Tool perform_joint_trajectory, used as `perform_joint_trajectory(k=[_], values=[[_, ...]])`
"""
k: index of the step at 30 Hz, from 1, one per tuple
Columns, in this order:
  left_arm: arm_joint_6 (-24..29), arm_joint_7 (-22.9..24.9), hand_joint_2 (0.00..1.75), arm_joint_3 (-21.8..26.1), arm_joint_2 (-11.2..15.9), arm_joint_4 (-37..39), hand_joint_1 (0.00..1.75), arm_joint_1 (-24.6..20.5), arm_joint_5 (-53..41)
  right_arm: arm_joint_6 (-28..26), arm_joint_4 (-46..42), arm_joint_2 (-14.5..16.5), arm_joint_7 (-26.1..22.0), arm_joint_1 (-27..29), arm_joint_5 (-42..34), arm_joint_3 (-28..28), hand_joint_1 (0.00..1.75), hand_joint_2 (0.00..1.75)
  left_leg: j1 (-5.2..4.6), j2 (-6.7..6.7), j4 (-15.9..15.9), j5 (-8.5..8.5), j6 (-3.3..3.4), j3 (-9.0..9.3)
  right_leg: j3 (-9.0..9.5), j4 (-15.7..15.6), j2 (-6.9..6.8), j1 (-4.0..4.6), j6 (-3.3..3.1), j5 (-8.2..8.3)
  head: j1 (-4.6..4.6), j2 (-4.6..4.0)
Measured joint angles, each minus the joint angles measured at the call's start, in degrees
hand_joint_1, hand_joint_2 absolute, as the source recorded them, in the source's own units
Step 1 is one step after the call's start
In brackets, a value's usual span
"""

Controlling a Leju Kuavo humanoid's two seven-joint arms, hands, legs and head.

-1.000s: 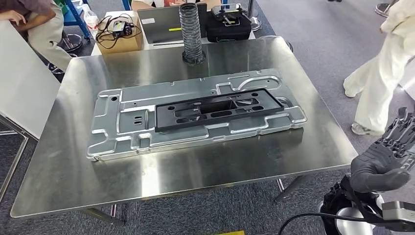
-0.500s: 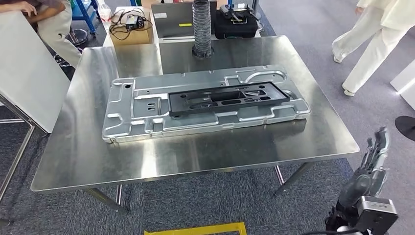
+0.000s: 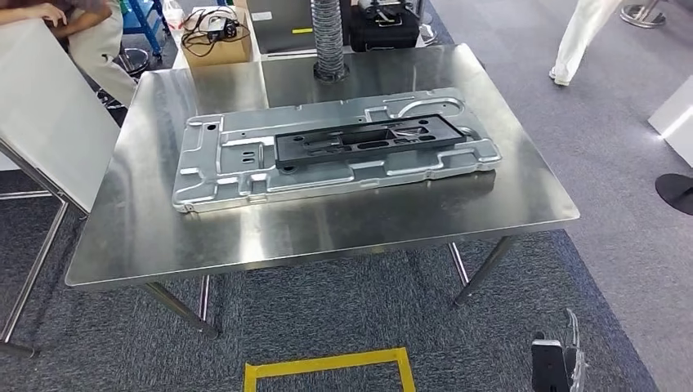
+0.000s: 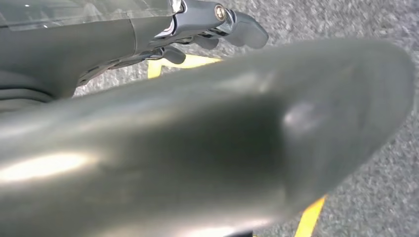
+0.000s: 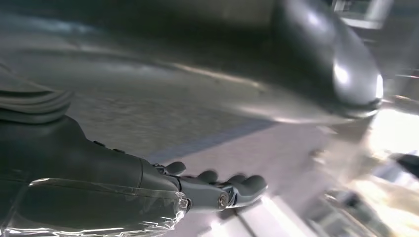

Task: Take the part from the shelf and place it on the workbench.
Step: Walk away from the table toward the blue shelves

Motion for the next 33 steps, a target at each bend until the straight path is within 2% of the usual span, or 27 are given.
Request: perform_joint_trajectory(k=[2, 3, 4, 5, 6, 7, 8, 9, 10, 11, 13, 14, 15, 17, 18, 19, 20, 21, 22, 24, 25, 27, 28, 29, 30, 32, 33], values=[[0.0, 0.0, 0.0, 0.3, 0.0, 0.0, 0.0, 0.0, -0.3, 0.4, 2.9, 0.4, 0.9, -0.4, 1.9, -1.4, 0.0, 0.0, 0.2, -0.01, 7.6, -5.58, -0.5, -1.69, -1.82, 0.1, 0.02, 0.02, -0.14, 1.33, -0.18, 0.0], [0.0, 0.0, 0.0, 0.4, 0.0, 0.0, 0.0, 0.0, -0.5, 0.5, 4.7, 0.6, 1.1, -0.7, 3.0, -2.3, 0.0, 0.0, 0.29, 0.0, 10.6, -6.57, -0.71, -1.89, -2.77, 0.3, -0.03, 0.01, -0.07, 1.95, -0.16, -0.01], [-0.1, 0.0, 0.0, 0.6, -0.1, 0.0, 0.0, 0.0, -0.7, 0.5, 6.9, 0.7, 1.1, -1.0, 4.0, -3.2, 0.0, 0.0, 0.38, 0.0, 11.9, -6.0, -0.87, -1.25, -3.75, 0.6, -0.08, -0.01, 0.05, 2.52, -0.16, -0.01], [-0.1, -0.1, 0.0, 0.7, -0.1, 0.0, 0.0, 0.0, -1.0, 0.4, 9.5, 0.7, 0.8, -1.4, 5.0, -4.3, 0.0, 0.0, 0.5, 0.01, 11.1, -4.37, -0.97, 0.39, -4.74, 0.9, -0.11, -0.05, 0.21, 2.99, -0.17, -0.01], [-0.2, -0.2, 0.0, 0.9, -0.1, 0.0, 0.0, 0.0, -1.3, 0.1, 12.5, 0.7, 0.4, -1.8, 5.9, -5.5, 0.0, 0.0, 0.62, 0.0, 8.3, -2.66, -1.02, 3.09, -5.7, 1.4, -0.13, -0.1, 0.42, 3.4, -0.16, -0.01], [-0.3, -0.4, 0.0, 1.0, -0.1, 0.0, 0.0, 0.0, -1.6, -0.3, 15.6, 0.7, 0.2, -2.1, 6.7, -6.7, 0.0, 0.0, 0.68, -0.04, 4.0, -2.1, -0.99, 6.46, -6.54, 2.0, -0.14, -0.08, 0.67, 3.74, -0.18, 0.0], [-0.4, -0.6, 0.0, 1.2, -0.1, -0.1, 0.0, 0.0, -1.9, -0.8, 18.8, 0.6, 0.0, -2.5, 7.5, -7.8, 0.0, 0.0, 0.63, -0.13, -0.4, -2.38, -0.8, 9.55, -7.18, 2.5, -0.15, -0.06, 0.97, 4.04, -0.15, 0.01], [-0.4, -0.8, 0.0, 1.3, -0.2, -0.1, 0.0, 0.0, -2.2, -1.3, 21.9, 0.5, -0.1, -2.8, 8.2, -8.8, 0.0, 0.0, 0.53, -0.21, -3.8, -3.14, -0.53, 11.67, -7.53, 2.8, -0.17, -0.03, 1.3, 4.38, -0.11, 0.01], [-0.5, -1.0, 0.0, 1.5, -0.3, -0.1, 0.0, 0.0, -2.4, -1.8, 24.8, 0.3, -0.1, -3.0, 8.8, -9.6, 0.0, 0.0, 0.39, -0.28, -5.7, -3.94, -0.17, 12.67, -7.69, 3.0, -0.19, -0.02, 1.63, 4.8, -0.25, 0.01], [-0.5, -1.1, 0.0, 1.7, -0.3, -0.2, 0.0, 0.1, -2.7, -2.2, 27.5, 0.2, 0.0, -3.3, 9.4, -10.3, 0.0, 0.0, 0.27, -0.29, -6.2, -3.89, 0.27, 12.66, -7.73, 3.0, -0.19, -0.05, 1.99, 5.28, -0.36, 0.01], [-0.6, -1.3, 0.0, 1.9, -0.5, -0.2, 0.0, 0.1, -3.3, -3.0, 32.5, -0.1, 1.4, -3.8, 11.0, -11.3, 0.0, 0.0, 0.37, -0.04, -6.2, -2.83, 1.22, 11.81, -8.11, 3.2, -0.07, -0.25, 2.65, 5.11, -0.79, 0.01], [-0.7, -1.4, 0.0, 1.9, -0.5, -0.2, 0.0, 0.1, -3.7, -3.2, 34.8, -0.3, 2.9, -4.0, 12.1, -11.6, 0.0, 0.0, 0.43, 0.12, -6.4, -2.12, 1.7, 11.2, -8.69, 4.5, 0.04, -0.35, 2.93, 3.44, -0.73, 0.01], [-0.8, -1.4, 0.0, 2.0, -0.6, -0.2, 0.0, 0.0, -4.1, -3.0, 37.2, -0.3, 5.1, -4.2, 13.3, -11.8, 0.0, 0.0, 0.5, 0.25, -6.5, -1.38, 2.06, 10.44, -9.56, 6.8, 0.13, -0.46, 3.16, 0.78, -0.62, 0.0], [-1.0, -1.6, 0.0, 2.0, -0.6, -0.2, 0.0, 0.0, -5.0, -0.8, 41.0, -0.4, 11.3, -4.7, 15.9, -11.8, 0.0, 0.0, 0.39, 0.38, -6.4, -0.01, 2.36, 8.65, -11.61, 14.5, 0.22, -0.52, 3.56, -5.17, -0.31, 0.0], [-1.1, -1.6, 0.0, 2.0, -0.6, -0.2, 0.0, 0.0, -5.5, 1.5, 42.6, -0.4, 15.4, -4.9, 17.0, -11.7, 0.0, 0.0, 0.33, 0.42, -6.3, 0.65, 2.34, 7.73, -12.11, 17.9, 0.23, -0.54, 3.69, -6.54, -0.26, 0.01], [-1.2, -1.7, 0.0, 2.0, -0.6, -0.2, 0.0, 0.0, -6.0, 4.2, 43.9, -0.4, 19.5, -5.2, 17.9, -11.5, 0.0, 0.0, 0.28, 0.45, -6.2, 1.29, 2.28, 6.81, -11.82, 19.8, 0.23, -0.55, 3.75, -6.52, -0.23, 0.01], [-1.3, -1.7, 0.0, 2.0, -0.6, -0.2, 0.0, 0.0, -6.4, 7.0, 45.1, -0.4, 23.4, -5.4, 18.5, -11.2, 0.0, 0.0, 0.25, 0.46, -6.0, 1.87, 2.18, 5.96, -10.45, 19.5, 0.23, -0.57, 3.71, -5.28, -0.2, 0.0], [-1.4, -1.7, 0.0, 2.0, -0.6, -0.2, 0.0, -0.1, -6.7, 9.8, 46.1, -0.4, 27.2, -5.5, 19.0, -11.0, 0.0, 0.0, 0.23, 0.45, -5.8, 2.4, 2.04, 5.13, -7.94, 17.0, 0.23, -0.57, 3.56, -3.62, -0.18, 0.0], [-1.5, -1.7, 0.0, 2.0, -0.6, -0.2, 0.0, -0.1, -7.0, 11.9, 46.8, -0.4, 30.0, -5.7, 19.3, -10.7, 0.0, 0.0, 0.21, 0.44, -5.5, 2.87, 1.85, 4.42, -4.55, 12.8, 0.24, -0.56, 3.33, -2.57, -0.15, 0.0], [-1.7, -1.7, 0.0, 2.0, -0.6, -0.2, 0.0, -0.2, -7.3, 15.1, 47.9, -0.4, 34.2, -6.1, 19.8, -10.4, 0.0, 0.0, 0.07, 0.49, -4.9, 3.67, 1.29, 3.37, 1.4, 4.0, 0.3, -0.28, 2.69, -2.79, -0.2, 0.0], [-1.7, -1.7, 0.0, 2.0, -0.6, -0.2, 0.0, -0.2, -7.4, 16.1, 48.4, -0.4, 35.4, -6.3, 19.9, -10.3, 0.0, 0.0, 0.05, 0.54, -4.7, 4.08, 0.94, 3.09, 2.8, 1.6, 0.34, -0.09, 2.34, -3.37, -0.16, 0.0], [-1.8, -1.7, 0.0, 1.9, -0.6, -0.2, 0.0, -0.3, -7.5, 17.3, 49.1, -0.4, 36.5, -6.5, 20.1, -10.0, 0.0, 0.0, 0.08, 0.62, -4.8, 4.97, 0.23, 2.83, 2.71, 0.6, 0.32, 0.13, 1.6, -3.2, -0.09, -0.01], [-1.8, -1.7, 0.0, 1.9, -0.6, -0.2, 0.0, -0.3, -7.6, 17.7, 49.5, -0.4, 36.8, -6.6, 20.1, -9.9, 0.0, 0.0, 0.18, 0.53, -4.4, 4.58, -0.08, 2.53, 2.31, 0.5, 0.2, 0.07, 1.16, -2.66, -0.01, -0.01], [-1.8, -1.7, 0.0, 1.9, -0.6, -0.2, 0.0, -0.3, -7.6, 18.2, 49.8, -0.4, 37.1, -6.7, 20.2, -9.7, 0.0, 0.0, 0.24, 0.43, -3.3, 3.1, -0.34, 1.99, 1.74, 0.4, 0.07, -0.02, 0.71, -1.99, -0.12, -0.01], [-1.8, -1.6, 0.0, 1.9, -0.7, -0.2, 0.0, -0.2, -7.7, 18.8, 50.0, -0.4, 37.3, -6.8, 20.4, -9.6, 0.0, 0.0, 0.31, 0.34, -1.0, 0.64, -0.58, 1.18, 1.0, 0.3, -0.05, -0.13, 0.35, -1.25, -0.24, -0.01], [-1.8, -1.5, 0.0, 1.9, -0.7, -0.2, 0.0, -0.2, -8.0, 19.7, 50.3, -0.4, 37.5, -6.9, 20.8, -9.3, 0.0, 0.0, 0.5, 0.27, 6.3, -5.38, -0.95, -0.83, -0.79, 0.4, -0.15, -0.03, -0.01, 0.08, -0.49, -0.01], [-1.8, -1.4, 0.0, 1.9, -0.7, -0.2, 0.0, -0.2, -8.0, 20.0, 50.4, -0.4, 37.5, -6.9, 20.9, -9.2, 0.0, 0.0, 0.56, 0.27, 9.8, -6.99, -1.11, -1.41, -1.77, 0.5, -0.16, 0.05, -0.02, 0.73, -0.52, -0.01]])
